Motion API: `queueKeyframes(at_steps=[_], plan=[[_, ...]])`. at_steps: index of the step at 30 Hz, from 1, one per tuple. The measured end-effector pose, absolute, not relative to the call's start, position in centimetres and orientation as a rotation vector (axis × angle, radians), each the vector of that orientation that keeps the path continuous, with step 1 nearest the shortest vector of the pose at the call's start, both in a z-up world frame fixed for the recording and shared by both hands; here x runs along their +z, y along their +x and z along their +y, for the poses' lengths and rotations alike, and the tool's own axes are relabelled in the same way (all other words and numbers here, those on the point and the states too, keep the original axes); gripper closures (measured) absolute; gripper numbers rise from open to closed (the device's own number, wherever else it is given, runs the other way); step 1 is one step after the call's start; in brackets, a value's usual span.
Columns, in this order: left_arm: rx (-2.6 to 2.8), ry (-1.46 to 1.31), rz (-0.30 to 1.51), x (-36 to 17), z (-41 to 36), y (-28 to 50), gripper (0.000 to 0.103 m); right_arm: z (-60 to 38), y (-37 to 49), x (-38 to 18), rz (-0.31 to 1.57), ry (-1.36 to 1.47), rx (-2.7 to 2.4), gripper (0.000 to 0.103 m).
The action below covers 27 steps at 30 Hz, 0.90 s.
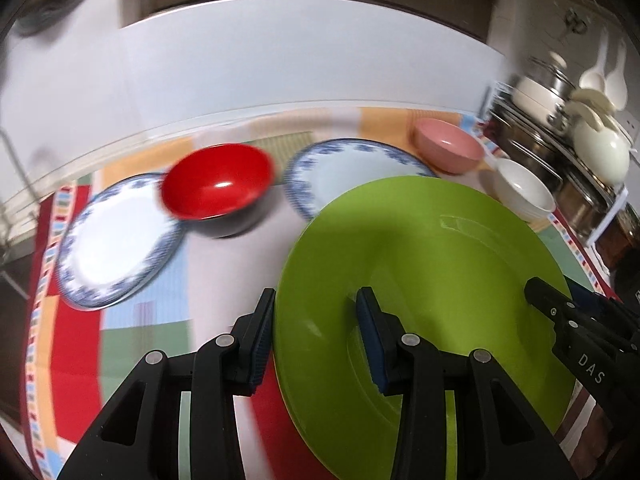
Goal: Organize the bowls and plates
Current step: 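Lift the green plate with both grippers and carry it toward the sink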
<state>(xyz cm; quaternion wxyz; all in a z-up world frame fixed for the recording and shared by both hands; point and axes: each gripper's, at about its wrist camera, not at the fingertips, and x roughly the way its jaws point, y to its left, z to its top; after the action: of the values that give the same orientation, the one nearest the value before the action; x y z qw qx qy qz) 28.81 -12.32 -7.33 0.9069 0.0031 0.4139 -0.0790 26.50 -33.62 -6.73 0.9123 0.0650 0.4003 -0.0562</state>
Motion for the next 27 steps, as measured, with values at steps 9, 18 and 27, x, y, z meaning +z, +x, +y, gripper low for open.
queueKeyframes(at_steps=[9, 18, 27], plan=[[-0.047, -0.047, 0.864, -7.4, -4.1, 26.5, 0.063, -25.3, 26.7, -5.8, 0.832, 0.074, 0.012, 0.061], [0.05, -0.088, 0.89, -8.2, 2.6, 24.4, 0.063, -18.4, 27.3, -5.1, 0.857, 0.016, 0.119, 0.061], [0.134, -0.12, 0.953, -9.4, 7.8, 22.0, 0.063, -12.6, 27.4, -6.2, 0.93, -0.047, 0.22, 0.061]])
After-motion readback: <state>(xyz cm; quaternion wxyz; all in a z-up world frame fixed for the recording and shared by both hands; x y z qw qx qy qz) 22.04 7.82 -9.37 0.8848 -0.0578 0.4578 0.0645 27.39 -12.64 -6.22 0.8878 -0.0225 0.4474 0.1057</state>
